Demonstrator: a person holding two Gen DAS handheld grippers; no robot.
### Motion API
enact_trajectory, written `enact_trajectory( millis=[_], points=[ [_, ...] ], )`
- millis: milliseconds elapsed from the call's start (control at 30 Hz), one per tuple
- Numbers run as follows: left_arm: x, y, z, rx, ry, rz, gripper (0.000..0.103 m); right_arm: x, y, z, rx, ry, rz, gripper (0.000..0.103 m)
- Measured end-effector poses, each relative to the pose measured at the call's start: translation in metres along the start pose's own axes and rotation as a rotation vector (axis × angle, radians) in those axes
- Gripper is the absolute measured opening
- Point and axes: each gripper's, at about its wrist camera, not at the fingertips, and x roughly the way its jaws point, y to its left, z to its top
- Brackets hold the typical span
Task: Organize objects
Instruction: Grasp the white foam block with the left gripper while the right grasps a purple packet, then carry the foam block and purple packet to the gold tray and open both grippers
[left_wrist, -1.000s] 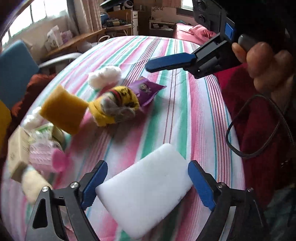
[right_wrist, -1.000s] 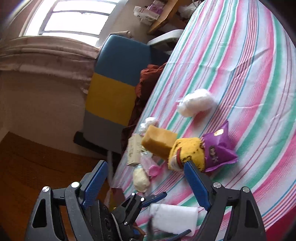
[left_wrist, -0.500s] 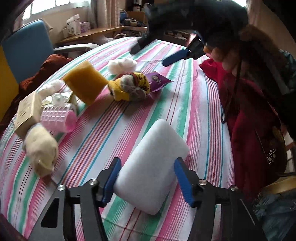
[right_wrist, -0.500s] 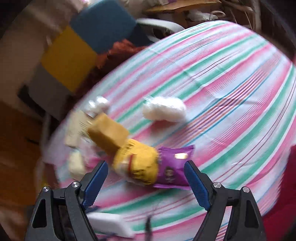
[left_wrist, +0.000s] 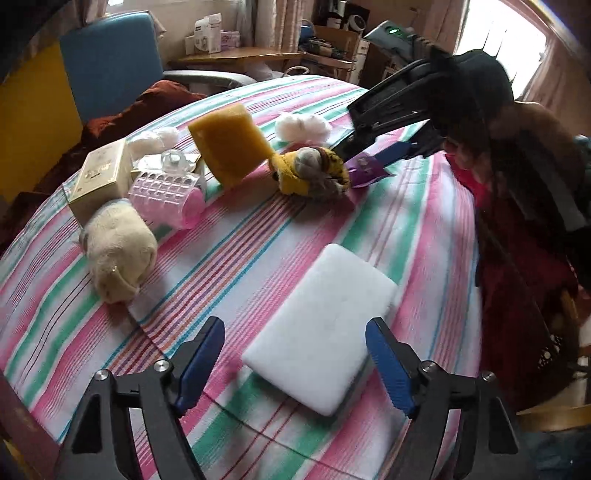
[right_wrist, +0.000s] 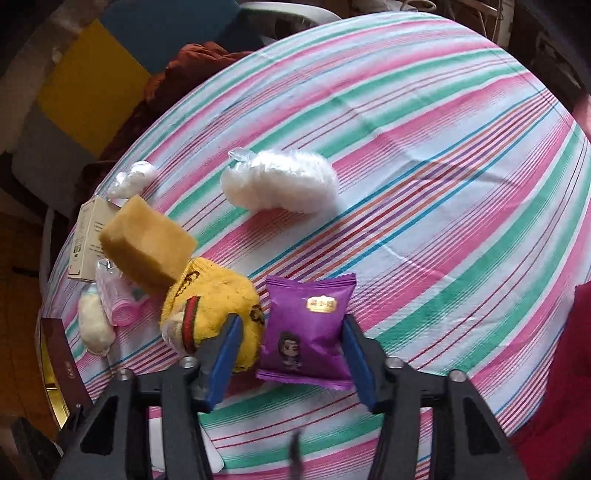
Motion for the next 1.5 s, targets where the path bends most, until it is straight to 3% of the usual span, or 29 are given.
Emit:
enact_trajectory(
  millis=[133, 333, 367, 433, 567, 733, 867, 1100, 1367, 1500],
  points=[
    [-0.010, -0.006, 0.001, 0.065, -0.021, -0.010, 0.086, -0.003, 0.002, -0.001, 0.010, 0.004, -0.001, 0.041],
    [0.004, -0.018, 0.010, 0.183, 0.025, 0.000, 0.089, -0.004, -0.001, -0.003, 0.017, 0.005, -0.004, 0.039],
    [0.008, -0.018, 0.011, 0.183, 0.036, -0.004, 0.085, -0.007, -0.003, -0.004, 0.026, -0.007, 0.001, 0.038],
    [0.019, -0.015, 0.013, 0.165, 0.084, -0.040, 0.063, -0.014, -0.006, -0.005, 0.038, -0.038, 0.020, 0.037],
    [0.013, -0.021, 0.007, 0.178, 0.057, -0.002, 0.060, -0.030, -0.011, -0.012, 0.057, -0.085, 0.067, 0.036],
    [-0.007, -0.010, -0.003, 0.025, -0.001, 0.006, 0.059, -0.060, -0.020, -0.033, 0.061, -0.160, 0.183, 0.037],
    [-0.038, -0.007, -0.019, -0.090, -0.089, 0.020, 0.060, -0.081, 0.006, -0.050, -0.022, -0.179, 0.255, 0.037],
    [-0.110, 0.022, -0.063, -0.318, -0.231, 0.126, 0.061, -0.082, 0.116, -0.092, -0.303, -0.136, 0.391, 0.037],
    [-0.199, 0.078, -0.154, -0.606, -0.357, 0.369, 0.063, -0.053, 0.271, -0.164, -0.605, -0.009, 0.527, 0.037],
    [-0.227, 0.102, -0.202, -0.760, -0.367, 0.504, 0.064, -0.041, 0.320, -0.201, -0.704, 0.040, 0.539, 0.046]
  ],
)
